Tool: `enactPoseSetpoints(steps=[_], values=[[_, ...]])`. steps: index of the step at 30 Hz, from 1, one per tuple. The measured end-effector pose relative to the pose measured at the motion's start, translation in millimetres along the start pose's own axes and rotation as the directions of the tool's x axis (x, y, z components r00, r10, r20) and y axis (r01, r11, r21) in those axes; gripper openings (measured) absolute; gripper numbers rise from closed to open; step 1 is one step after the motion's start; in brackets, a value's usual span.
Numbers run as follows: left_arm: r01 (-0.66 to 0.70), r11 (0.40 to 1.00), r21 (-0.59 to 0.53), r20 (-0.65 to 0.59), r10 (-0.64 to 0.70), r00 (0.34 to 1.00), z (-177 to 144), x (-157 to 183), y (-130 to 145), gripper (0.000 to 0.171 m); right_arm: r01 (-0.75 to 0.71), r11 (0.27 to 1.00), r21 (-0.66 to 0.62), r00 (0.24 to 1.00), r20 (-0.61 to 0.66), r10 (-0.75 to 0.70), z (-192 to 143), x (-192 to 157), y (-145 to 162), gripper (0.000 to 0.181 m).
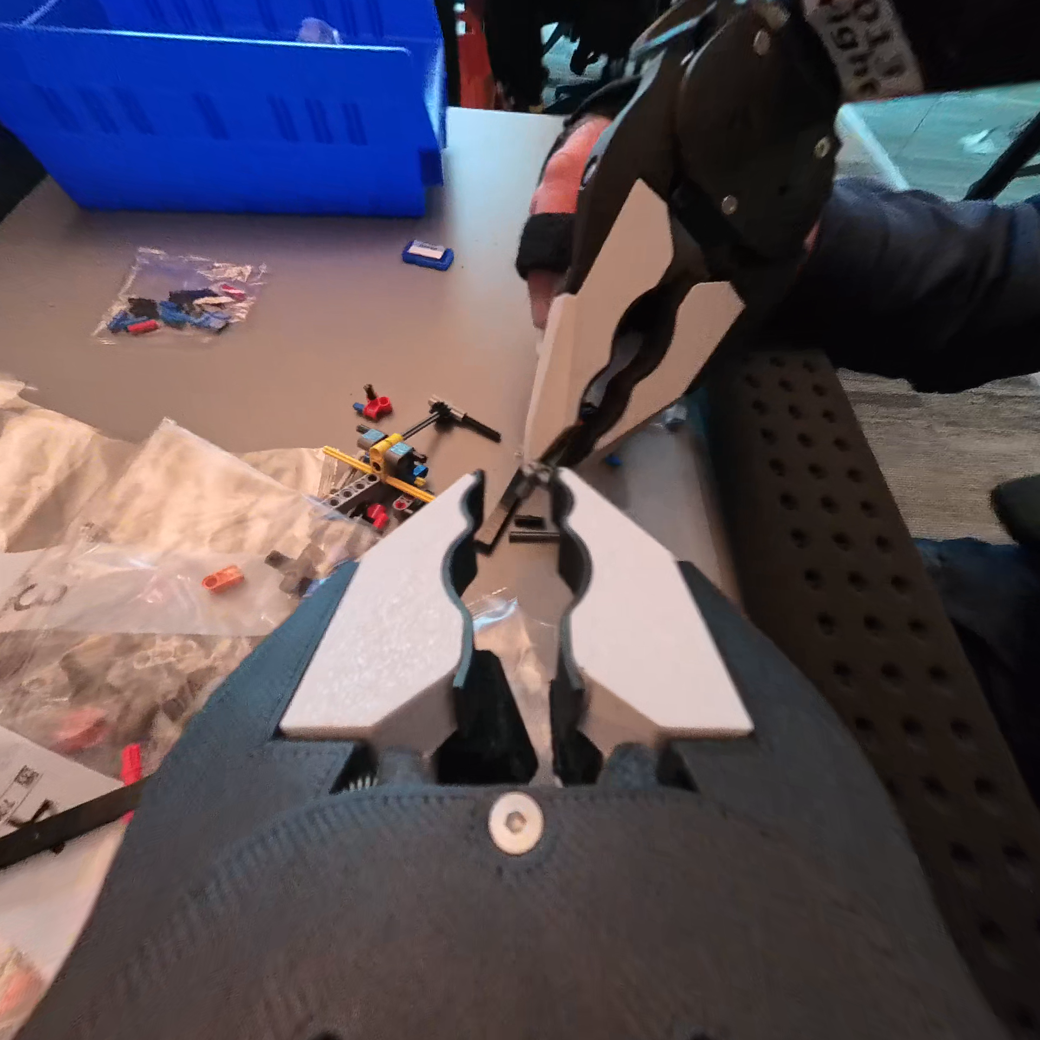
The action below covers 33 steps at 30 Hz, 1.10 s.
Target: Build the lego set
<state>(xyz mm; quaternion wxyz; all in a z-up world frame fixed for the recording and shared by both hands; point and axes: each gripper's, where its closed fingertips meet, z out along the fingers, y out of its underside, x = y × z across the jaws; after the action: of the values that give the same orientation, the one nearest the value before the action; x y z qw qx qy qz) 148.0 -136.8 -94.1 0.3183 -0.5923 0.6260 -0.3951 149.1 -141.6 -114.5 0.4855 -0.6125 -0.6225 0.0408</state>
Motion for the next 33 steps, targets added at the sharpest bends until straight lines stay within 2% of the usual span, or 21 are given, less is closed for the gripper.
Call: enactPoseSetpoints(steps=[1,3,6,9,14,17,20,24,29,33], values=[[0.032,0.999,0.006,-0.044,-0.032,0.999,0,5,0,0.037,0.012,1.000,-0.007,0.999,-0.034,-0.012,-1,5,0,0.005],[0.091,0.996,-0.012,-0.086,-0.092,0.992,3,7,3,0.043,0.038,0.999,0.009,0.997,-0.061,-0.038,-3,7,-5,0.005],[0.118,0.993,-0.026,-0.127,-0.120,0.985,11,14,5,0.033,0.104,0.994,-0.022,0.990,-0.094,-0.106,-1,6,-6,0.005],[0.100,0.995,-0.031,-0.102,-0.103,0.989,14,12,7,0.017,0.145,0.988,-0.044,0.983,-0.109,-0.149,0,5,-6,0.005],[0.068,0.998,-0.005,-0.066,-0.068,0.995,12,7,2,0.016,0.101,0.995,-0.014,0.987,-0.124,-0.102,-3,11,-7,0.006],[-0.012,1.000,0.001,-0.026,0.012,1.000,8,5,1,0.016,-0.012,0.997,0.072,0.995,-0.099,0.019,-12,18,-11,0.014],[-0.126,0.992,0.017,0.025,0.125,0.992,6,4,-3,0.016,-0.091,0.992,0.088,0.992,-0.078,0.098,-16,25,-5,0.021],[-0.329,0.944,-0.027,0.117,0.330,0.937,6,6,-6,0.015,-0.165,0.976,0.142,0.985,-0.025,0.171,-19,24,-9,0.023],[-0.464,0.883,-0.066,0.170,0.468,0.867,6,10,-10,0.015,-0.282,0.938,0.203,0.959,0.093,0.268,-22,19,-14,0.018],[-0.530,0.837,-0.136,0.174,0.547,0.819,12,12,-5,0.016,-0.268,0.944,0.192,0.961,0.121,0.248,-19,12,-15,0.012]])
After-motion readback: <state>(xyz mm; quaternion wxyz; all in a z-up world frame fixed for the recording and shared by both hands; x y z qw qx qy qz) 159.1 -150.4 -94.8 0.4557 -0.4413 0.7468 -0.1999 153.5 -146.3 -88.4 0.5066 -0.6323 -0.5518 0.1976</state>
